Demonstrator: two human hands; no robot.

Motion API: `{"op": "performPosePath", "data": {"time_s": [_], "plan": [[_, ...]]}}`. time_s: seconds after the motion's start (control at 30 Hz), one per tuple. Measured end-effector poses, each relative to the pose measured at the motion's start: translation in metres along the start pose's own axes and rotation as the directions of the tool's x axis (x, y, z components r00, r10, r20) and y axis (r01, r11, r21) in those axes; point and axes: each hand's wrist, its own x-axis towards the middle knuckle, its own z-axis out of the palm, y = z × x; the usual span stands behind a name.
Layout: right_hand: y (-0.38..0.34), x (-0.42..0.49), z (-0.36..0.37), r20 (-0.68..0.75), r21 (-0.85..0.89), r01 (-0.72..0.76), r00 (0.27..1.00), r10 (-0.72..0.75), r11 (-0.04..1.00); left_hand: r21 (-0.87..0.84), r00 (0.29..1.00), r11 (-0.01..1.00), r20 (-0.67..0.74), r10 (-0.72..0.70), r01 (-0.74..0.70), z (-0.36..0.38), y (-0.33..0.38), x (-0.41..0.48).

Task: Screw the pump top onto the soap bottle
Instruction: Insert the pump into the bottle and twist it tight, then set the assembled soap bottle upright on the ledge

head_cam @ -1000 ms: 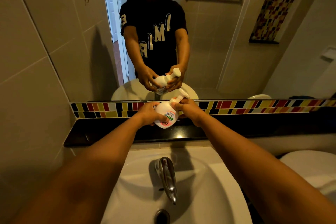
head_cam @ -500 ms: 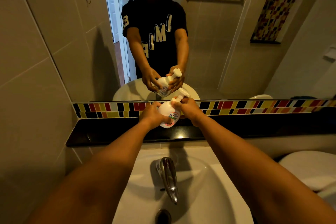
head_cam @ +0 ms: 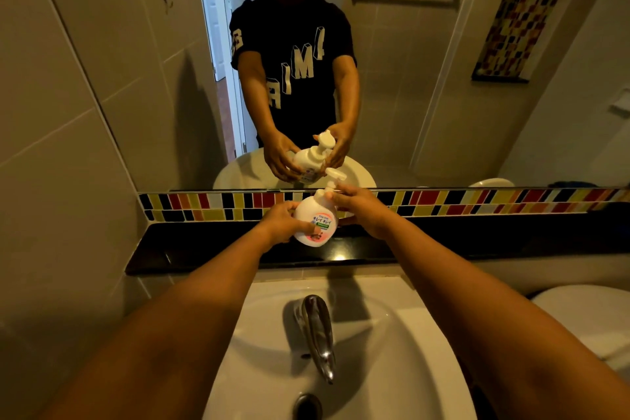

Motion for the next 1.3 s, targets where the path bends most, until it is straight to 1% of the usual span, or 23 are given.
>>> {"op": "performPosePath", "data": {"time_s": [0.1,0.17,0.33,0.47,0.6,0.8,0.93,1.03,1.1,1.17,1.23,1.3], "plan": [[-0.004,-0.002,-0.006,-0.021,0.084,0.069,0.998,-0.067,0.994,0.012,0.996,1.0,0.087,-0.01,0.009,-0.005,0.001,0.002],[-0.008,-0.002,-0.011,-0.039,0.118,0.081,0.996,-0.077,0.99,0.03,0.991,0.999,0.13,-0.025,0.021,-0.009,0.001,0.003],[-0.016,0.0,-0.02,0.001,0.069,0.107,0.994,-0.108,0.992,0.002,0.984,0.999,0.172,-0.038,0.038,-0.012,0.0,0.006],[-0.017,0.003,-0.02,-0.056,0.035,0.105,0.993,-0.103,0.994,0.001,0.985,0.999,0.164,-0.046,0.046,-0.01,-0.002,0.008],[-0.018,0.006,-0.015,-0.086,0.047,0.101,0.992,-0.097,0.994,-0.004,0.993,1.0,0.117,-0.029,0.029,-0.004,-0.004,0.009],[-0.017,0.006,-0.01,-0.088,0.067,0.09,0.993,-0.084,0.994,-0.009,0.996,0.999,0.088,-0.031,0.032,-0.001,-0.007,0.01],[-0.013,0.008,-0.01,-0.052,0.105,0.079,0.996,-0.074,0.991,-0.055,0.997,0.998,0.072,-0.027,0.031,0.0,-0.006,0.01],[-0.006,0.007,-0.009,-0.022,0.059,0.042,0.999,-0.041,0.997,-0.099,0.998,0.995,0.057,-0.023,0.028,-0.001,-0.004,0.011],[0.003,0.007,-0.009,-0.001,0.027,-0.017,1.0,0.017,0.999,-0.111,0.999,0.994,0.04,-0.013,0.017,-0.002,-0.003,0.012],[0.013,0.007,-0.008,0.014,-0.054,-0.064,0.998,0.065,0.996,-0.117,1.0,0.993,0.02,0.005,-0.002,-0.002,-0.003,0.013],[0.022,0.007,-0.006,0.021,-0.129,-0.082,0.996,0.085,0.988,-0.127,1.0,0.992,0.005,0.01,-0.01,-0.002,-0.003,0.013],[0.03,0.008,-0.001,0.019,-0.165,-0.082,0.996,0.087,0.983,-0.129,1.0,0.992,-0.002,0.007,-0.007,-0.001,-0.004,0.014]]}}
